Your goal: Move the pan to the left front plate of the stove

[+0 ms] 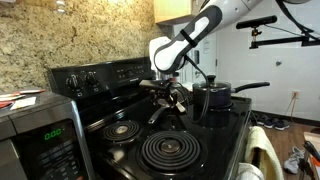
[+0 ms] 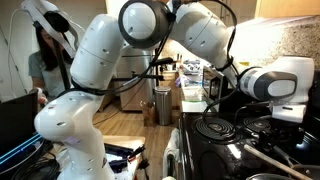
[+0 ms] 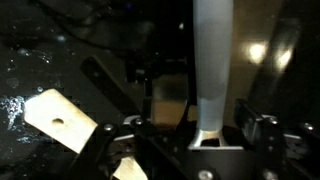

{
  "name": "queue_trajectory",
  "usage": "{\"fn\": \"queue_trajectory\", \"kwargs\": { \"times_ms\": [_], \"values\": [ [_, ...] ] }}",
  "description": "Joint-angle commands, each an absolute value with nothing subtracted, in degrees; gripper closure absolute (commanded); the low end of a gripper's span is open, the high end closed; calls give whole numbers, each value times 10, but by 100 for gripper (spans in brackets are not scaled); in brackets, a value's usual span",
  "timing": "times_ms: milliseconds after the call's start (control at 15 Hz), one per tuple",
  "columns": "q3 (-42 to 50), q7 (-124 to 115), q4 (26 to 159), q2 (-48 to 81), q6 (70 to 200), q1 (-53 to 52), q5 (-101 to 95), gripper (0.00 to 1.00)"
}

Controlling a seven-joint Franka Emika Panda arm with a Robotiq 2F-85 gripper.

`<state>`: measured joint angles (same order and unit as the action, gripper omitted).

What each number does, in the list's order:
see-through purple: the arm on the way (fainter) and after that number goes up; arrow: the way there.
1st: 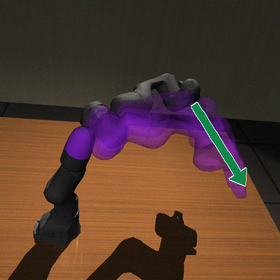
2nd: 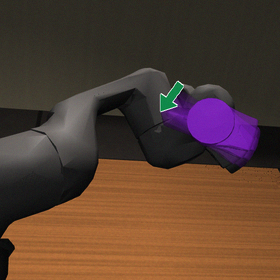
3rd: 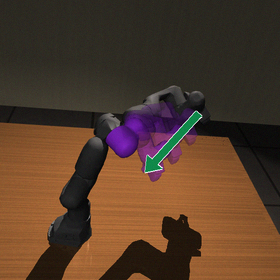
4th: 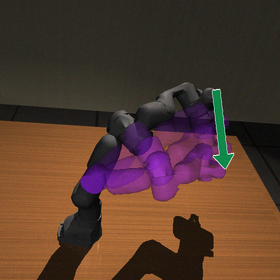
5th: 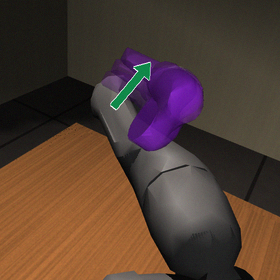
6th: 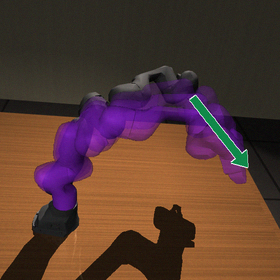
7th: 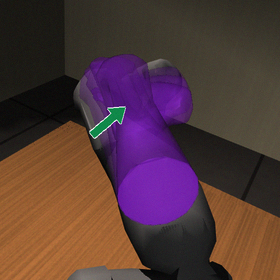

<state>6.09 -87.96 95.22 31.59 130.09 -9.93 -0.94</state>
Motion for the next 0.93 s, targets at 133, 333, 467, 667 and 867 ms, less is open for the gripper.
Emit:
{"fn": "queue_trajectory", "kwargs": {
  "times_ms": [133, 333, 467, 667, 867],
  "values": [
    [59, -898, 946, 328, 1304, -100, -14, 59],
    [59, -898, 947, 329, 1303, -100, -14, 80],
    [58, -897, 948, 329, 1304, -101, -14, 93],
    [56, -894, 951, 327, 1309, -102, -14, 94],
    [54, -884, 950, 319, 1305, -106, -21, 93]
  ]
}}
